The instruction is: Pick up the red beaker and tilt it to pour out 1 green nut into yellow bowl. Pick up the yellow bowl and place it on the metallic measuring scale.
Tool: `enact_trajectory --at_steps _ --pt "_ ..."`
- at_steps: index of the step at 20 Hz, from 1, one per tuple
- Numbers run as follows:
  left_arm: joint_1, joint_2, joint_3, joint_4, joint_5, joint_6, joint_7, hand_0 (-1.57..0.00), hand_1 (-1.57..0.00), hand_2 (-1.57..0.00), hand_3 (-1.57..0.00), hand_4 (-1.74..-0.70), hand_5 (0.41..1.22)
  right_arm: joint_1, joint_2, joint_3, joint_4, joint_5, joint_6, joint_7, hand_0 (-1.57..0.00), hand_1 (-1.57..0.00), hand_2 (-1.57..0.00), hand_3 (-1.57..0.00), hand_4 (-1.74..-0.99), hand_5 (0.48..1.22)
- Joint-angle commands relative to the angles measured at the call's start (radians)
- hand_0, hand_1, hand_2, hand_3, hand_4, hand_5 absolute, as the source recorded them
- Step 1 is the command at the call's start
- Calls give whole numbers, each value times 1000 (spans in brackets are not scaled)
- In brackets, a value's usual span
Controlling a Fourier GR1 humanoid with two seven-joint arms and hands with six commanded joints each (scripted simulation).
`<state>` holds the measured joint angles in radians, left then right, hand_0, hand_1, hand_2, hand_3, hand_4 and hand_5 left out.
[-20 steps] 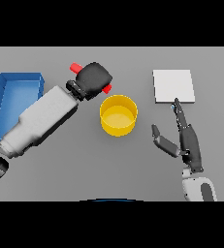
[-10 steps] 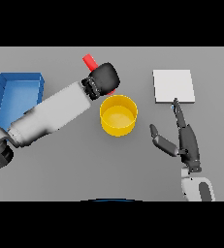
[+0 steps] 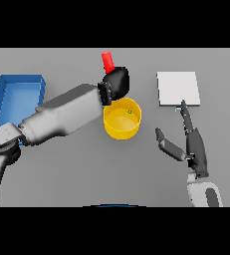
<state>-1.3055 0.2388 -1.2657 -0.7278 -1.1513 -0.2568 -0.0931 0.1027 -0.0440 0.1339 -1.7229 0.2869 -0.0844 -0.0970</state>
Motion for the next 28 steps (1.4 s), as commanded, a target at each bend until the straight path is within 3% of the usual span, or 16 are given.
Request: enact_trajectory --at_steps 1,6,9,13,15,16,19,21,25,28 --pt "-13 -1 -17 1 -10 0 -3 -1571 -1571 -1571 -1571 -1731 1221 -1 5 9 -5 14 -5 10 1 1 1 1 -1159 632" --pt "-51 -27 -95 -15 -37 -17 14 -1571 -1571 -1571 -1571 -1720 1221 -6 3 -4 14 -2 -2 9 1 1 1 1 -1151 634" --pt "-128 -7 -105 18 -24 -8 -45 -1571 -1571 -1571 -1571 -1721 1221 5 15 3 3 -12 3 -5 1 1 1 1 -1153 636" --pt "-258 33 -84 92 1 32 -61 -1571 -1571 -1571 -1571 -1725 1221 -4 16 6 16 -10 5 -20 1 1 1 1 -1154 654" --pt "-314 65 -42 153 38 83 -57 -1571 -1571 -1571 -1179 -1731 1221 -3 17 12 19 2 -1 -35 1 1 1 1 -1160 660" --pt "-339 72 -6 201 68 88 -21 -1571 -1571 -1571 -1257 -1726 1221 -11 22 16 16 4 -2 -29 1 1 1 1 -1160 663" --pt "-396 108 137 333 216 96 8 -1571 -1571 -1571 -1410 -1729 1221 -12 10 3 21 -25 17 -38 1 1 1 1 -1156 658" --pt "-408 152 282 408 371 107 43 -1571 -1571 -1571 -1468 -1734 1221 -25 3 7 36 10 -1 -13 1 1 1 1 -1146 641" --pt "-376 254 504 512 637 155 132 -1571 -1571 -1571 -1394 -1738 1221 -37 13 12 34 2 -1 -24 1 1 1 1 -1129 625" --pt "-296 320 622 585 814 213 140 -1571 -1571 -1571 -1480 -1739 1221 -45 21 -2 47 -59 31 -44 1 1 1 1 -1083 625"
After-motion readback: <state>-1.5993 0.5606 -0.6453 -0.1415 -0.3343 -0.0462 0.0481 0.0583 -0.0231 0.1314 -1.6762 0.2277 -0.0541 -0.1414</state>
